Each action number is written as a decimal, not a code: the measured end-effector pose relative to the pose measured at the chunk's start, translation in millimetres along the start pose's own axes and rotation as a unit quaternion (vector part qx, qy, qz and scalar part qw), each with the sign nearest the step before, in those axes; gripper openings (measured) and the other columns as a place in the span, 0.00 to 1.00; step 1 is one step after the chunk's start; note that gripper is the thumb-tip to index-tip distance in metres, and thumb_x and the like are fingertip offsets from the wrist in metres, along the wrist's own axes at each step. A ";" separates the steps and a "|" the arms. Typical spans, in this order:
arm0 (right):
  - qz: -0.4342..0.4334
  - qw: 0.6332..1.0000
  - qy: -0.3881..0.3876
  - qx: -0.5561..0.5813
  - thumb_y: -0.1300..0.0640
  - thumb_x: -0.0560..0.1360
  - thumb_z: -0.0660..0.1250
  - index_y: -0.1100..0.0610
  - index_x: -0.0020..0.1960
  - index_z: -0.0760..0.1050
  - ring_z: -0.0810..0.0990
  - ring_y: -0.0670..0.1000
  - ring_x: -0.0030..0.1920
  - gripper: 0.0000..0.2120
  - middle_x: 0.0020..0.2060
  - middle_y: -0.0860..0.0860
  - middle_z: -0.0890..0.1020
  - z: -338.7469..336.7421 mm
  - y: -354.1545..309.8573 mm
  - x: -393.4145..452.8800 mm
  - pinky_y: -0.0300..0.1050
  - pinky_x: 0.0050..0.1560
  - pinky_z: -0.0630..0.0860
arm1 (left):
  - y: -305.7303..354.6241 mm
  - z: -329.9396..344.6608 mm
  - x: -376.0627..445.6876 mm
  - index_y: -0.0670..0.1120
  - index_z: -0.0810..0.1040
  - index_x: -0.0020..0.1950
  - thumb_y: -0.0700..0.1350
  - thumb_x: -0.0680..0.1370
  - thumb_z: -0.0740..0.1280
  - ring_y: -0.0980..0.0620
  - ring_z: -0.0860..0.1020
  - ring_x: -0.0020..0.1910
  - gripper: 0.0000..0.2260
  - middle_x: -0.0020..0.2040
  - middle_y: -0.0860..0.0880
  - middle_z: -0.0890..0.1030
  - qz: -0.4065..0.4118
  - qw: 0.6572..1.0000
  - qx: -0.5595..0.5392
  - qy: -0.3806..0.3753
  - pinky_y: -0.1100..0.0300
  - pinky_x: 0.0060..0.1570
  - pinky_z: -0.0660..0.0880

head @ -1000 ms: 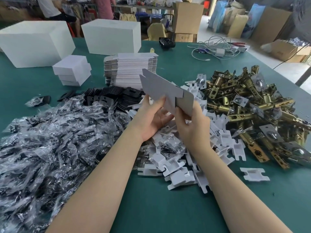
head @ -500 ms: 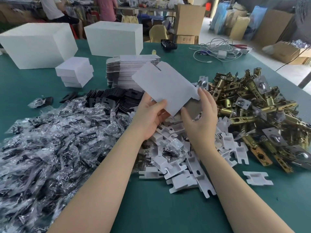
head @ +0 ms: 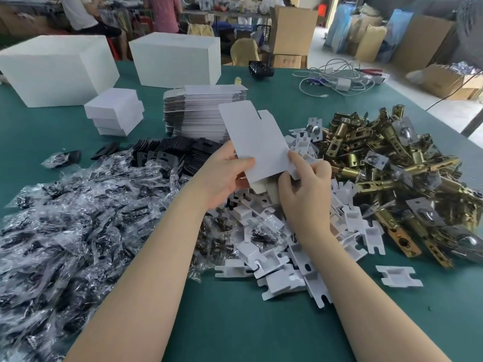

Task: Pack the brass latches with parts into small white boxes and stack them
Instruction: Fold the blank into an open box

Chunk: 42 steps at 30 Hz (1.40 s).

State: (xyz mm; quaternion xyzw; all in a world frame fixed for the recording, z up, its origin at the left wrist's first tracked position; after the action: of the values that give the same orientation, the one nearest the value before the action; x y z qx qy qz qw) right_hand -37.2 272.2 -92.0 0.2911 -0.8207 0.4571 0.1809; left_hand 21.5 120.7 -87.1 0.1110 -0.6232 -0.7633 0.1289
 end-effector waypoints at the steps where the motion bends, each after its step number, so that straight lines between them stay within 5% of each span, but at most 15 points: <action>1: -0.006 1.000 -0.002 -0.010 0.58 0.78 0.66 0.58 0.71 0.72 0.63 0.41 0.40 0.21 0.47 0.52 0.67 1.1 -1.1 -0.5 0.20 0.46 0.63 | -0.1 2.5 -0.9 0.45 0.67 0.73 0.30 0.80 0.63 0.46 0.81 0.57 0.23 0.63 0.45 0.79 -0.003 1.000 0.015 -0.007 0.51 0.48 0.82; 6: 0.033 0.999 0.006 0.005 0.57 0.79 0.63 0.55 0.72 0.71 0.66 0.31 0.43 0.21 0.48 0.52 0.68 -0.1 3.8 0.6 0.21 0.42 0.63 | -2.9 22.5 -1.9 0.49 0.56 0.74 0.33 0.71 0.71 0.50 0.76 0.64 0.37 0.65 0.49 0.75 0.032 0.991 0.129 -0.010 0.50 0.58 0.78; 10: 0.053 0.998 -0.015 -0.002 0.53 0.79 0.62 0.54 0.73 0.69 0.69 0.40 0.41 0.22 0.51 0.53 0.72 3.4 6.5 -0.4 0.26 0.38 0.63 | 2.6 30.0 -2.6 0.54 0.63 0.77 0.39 0.80 0.66 0.65 0.73 0.64 0.27 0.68 0.57 0.73 0.115 0.974 0.185 0.063 0.68 0.61 0.73; 15: 0.066 0.998 -0.012 0.002 0.52 0.78 0.64 0.55 0.70 0.70 0.71 0.46 0.49 0.21 0.59 0.53 0.75 3.5 8.5 -0.8 0.37 0.43 0.65 | -7.2 24.1 -2.9 0.56 0.67 0.76 0.36 0.79 0.62 0.62 0.73 0.65 0.27 0.68 0.58 0.75 0.097 0.974 0.181 0.096 0.58 0.65 0.72; 21: 0.057 0.998 -0.036 -0.021 0.53 0.79 0.61 0.54 0.74 0.66 0.70 0.46 0.47 0.23 0.52 0.53 0.78 8.2 11.6 -0.1 0.30 0.39 0.63 | -10.7 24.9 -1.4 0.56 0.67 0.76 0.41 0.84 0.58 0.76 0.69 0.61 0.21 0.68 0.63 0.74 0.112 0.962 0.213 0.132 0.75 0.58 0.67; 24: 0.059 0.998 -0.030 -0.011 0.55 0.80 0.59 0.55 0.74 0.66 0.73 0.48 0.47 0.23 0.50 0.52 0.79 8.4 11.0 -0.7 0.39 0.43 0.66 | -11.7 28.0 0.1 0.52 0.56 0.81 0.34 0.82 0.55 0.64 0.66 0.70 0.29 0.77 0.55 0.66 0.118 0.947 0.267 0.134 0.70 0.68 0.65; 27: 0.055 0.998 -0.019 0.001 0.57 0.81 0.58 0.55 0.75 0.67 0.75 0.48 0.44 0.22 0.49 0.49 0.79 7.8 9.1 -1.7 0.41 0.43 0.68 | -13.0 26.8 0.1 0.52 0.50 0.82 0.31 0.80 0.54 0.68 0.65 0.60 0.34 0.78 0.51 0.65 0.116 0.932 0.310 0.151 0.84 0.51 0.62; 29: 0.058 0.998 -0.015 0.020 0.58 0.81 0.58 0.54 0.75 0.66 0.75 0.47 0.38 0.23 0.44 0.48 0.80 7.2 9.8 -2.1 0.41 0.37 0.69 | -12.5 28.2 -0.7 0.53 0.45 0.82 0.31 0.80 0.54 0.65 0.67 0.58 0.35 0.77 0.48 0.67 0.120 0.922 0.335 0.152 0.81 0.47 0.64; 33: 0.066 0.997 0.003 0.046 0.58 0.80 0.57 0.51 0.76 0.65 0.70 0.42 0.30 0.24 0.33 0.44 0.74 4.7 11.8 -2.5 0.36 0.30 0.63 | -10.0 35.9 -3.9 0.56 0.44 0.82 0.31 0.81 0.55 0.59 0.67 0.63 0.36 0.75 0.45 0.66 0.144 0.907 0.376 0.122 0.67 0.58 0.64; 38: 0.072 0.994 0.021 0.086 0.56 0.79 0.55 0.52 0.75 0.67 0.71 0.40 0.31 0.24 0.34 0.41 0.73 0.8 11.9 -2.9 0.31 0.30 0.64 | -5.5 39.5 -2.8 0.53 0.46 0.82 0.31 0.81 0.55 0.59 0.64 0.60 0.34 0.76 0.44 0.63 0.141 0.900 0.404 0.085 0.67 0.55 0.63; 42: 0.099 0.988 0.028 0.111 0.60 0.79 0.62 0.52 0.76 0.66 0.76 0.40 0.38 0.26 0.43 0.47 0.80 -2.6 16.6 1.0 0.29 0.38 0.71 | -1.1 30.9 -0.5 0.55 0.43 0.82 0.32 0.80 0.56 0.55 0.68 0.71 0.36 0.81 0.49 0.56 0.094 0.941 0.323 0.032 0.53 0.68 0.70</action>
State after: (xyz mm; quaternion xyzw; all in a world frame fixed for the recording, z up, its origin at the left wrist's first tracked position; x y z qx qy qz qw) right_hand -48.6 281.0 -100.8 0.2132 -0.7845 0.5688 0.1245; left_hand 11.6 149.6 -82.1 0.1123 -0.8393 -0.5015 0.1772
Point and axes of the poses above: each hand's wrist, its own x-axis towards the middle knuckle, its own z-axis out of the palm, y = z × x, the point moved 6 cm from there along x, towards the middle knuckle
